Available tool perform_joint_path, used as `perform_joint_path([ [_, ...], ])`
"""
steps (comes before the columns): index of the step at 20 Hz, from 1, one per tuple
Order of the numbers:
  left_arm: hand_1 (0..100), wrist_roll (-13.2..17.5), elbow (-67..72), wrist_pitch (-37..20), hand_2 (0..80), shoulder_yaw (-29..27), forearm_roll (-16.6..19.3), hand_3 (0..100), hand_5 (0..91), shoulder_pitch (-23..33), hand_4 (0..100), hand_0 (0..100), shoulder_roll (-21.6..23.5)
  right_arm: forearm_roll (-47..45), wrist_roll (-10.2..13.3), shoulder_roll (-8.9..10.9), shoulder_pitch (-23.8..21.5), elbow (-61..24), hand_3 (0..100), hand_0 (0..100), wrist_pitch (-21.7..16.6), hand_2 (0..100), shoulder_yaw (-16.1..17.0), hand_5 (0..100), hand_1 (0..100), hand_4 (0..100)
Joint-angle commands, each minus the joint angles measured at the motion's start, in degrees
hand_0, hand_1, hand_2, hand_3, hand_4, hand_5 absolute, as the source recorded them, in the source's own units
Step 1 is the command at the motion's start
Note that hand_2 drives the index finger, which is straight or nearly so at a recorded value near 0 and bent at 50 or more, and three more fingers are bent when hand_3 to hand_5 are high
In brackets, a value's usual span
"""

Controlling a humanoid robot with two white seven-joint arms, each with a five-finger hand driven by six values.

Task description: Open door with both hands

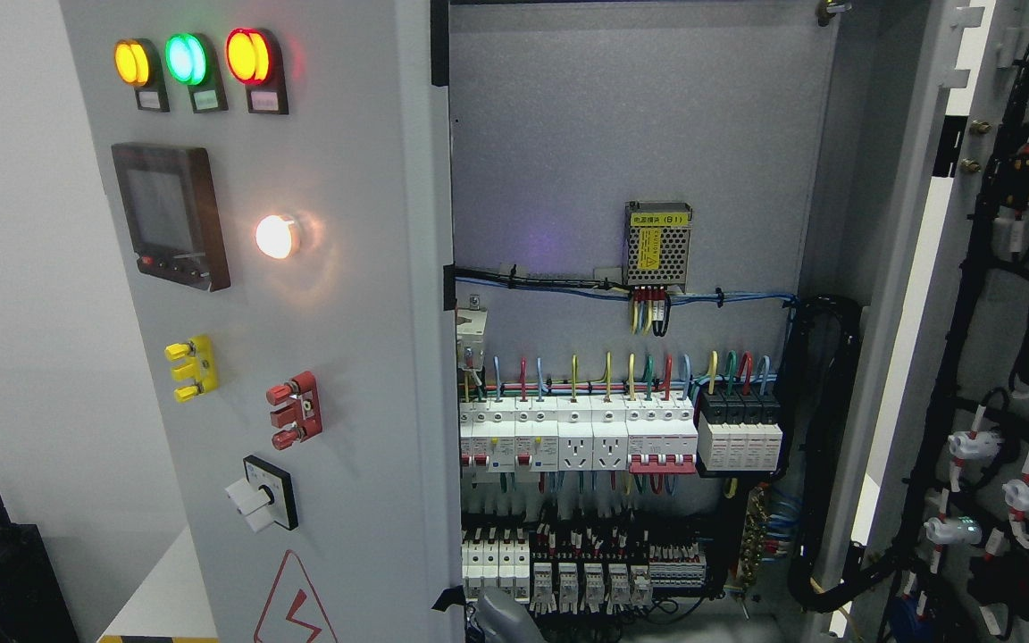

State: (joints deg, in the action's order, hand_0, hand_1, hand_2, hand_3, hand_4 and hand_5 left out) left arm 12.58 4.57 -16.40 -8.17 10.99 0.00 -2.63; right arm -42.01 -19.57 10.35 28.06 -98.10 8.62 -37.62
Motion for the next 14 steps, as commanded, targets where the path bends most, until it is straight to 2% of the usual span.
perform_joint_path([
  [1,0,0.0,0.0,0.0,0.0,0.0,0.0,0,0.0,-0.8,3,0,0.0,0.0,0.0,-0.60,-0.7,-2.5,0,0,-0.1,0,-1.2,0,0,0],
  [11,0,0.0,0.0,0.0,0.0,0.0,0.0,0,0.0,-0.8,3,0,0.1,0.0,-0.1,-0.86,0.0,-2.9,0,0,-0.2,0,-2.1,0,0,0],
  [14,0,0.0,0.0,0.0,0.0,0.0,0.0,0,0.0,-0.8,3,0,0.0,-0.1,-0.1,-1.56,1.0,-2.9,0,0,-0.2,0,-2.9,0,0,0],
])
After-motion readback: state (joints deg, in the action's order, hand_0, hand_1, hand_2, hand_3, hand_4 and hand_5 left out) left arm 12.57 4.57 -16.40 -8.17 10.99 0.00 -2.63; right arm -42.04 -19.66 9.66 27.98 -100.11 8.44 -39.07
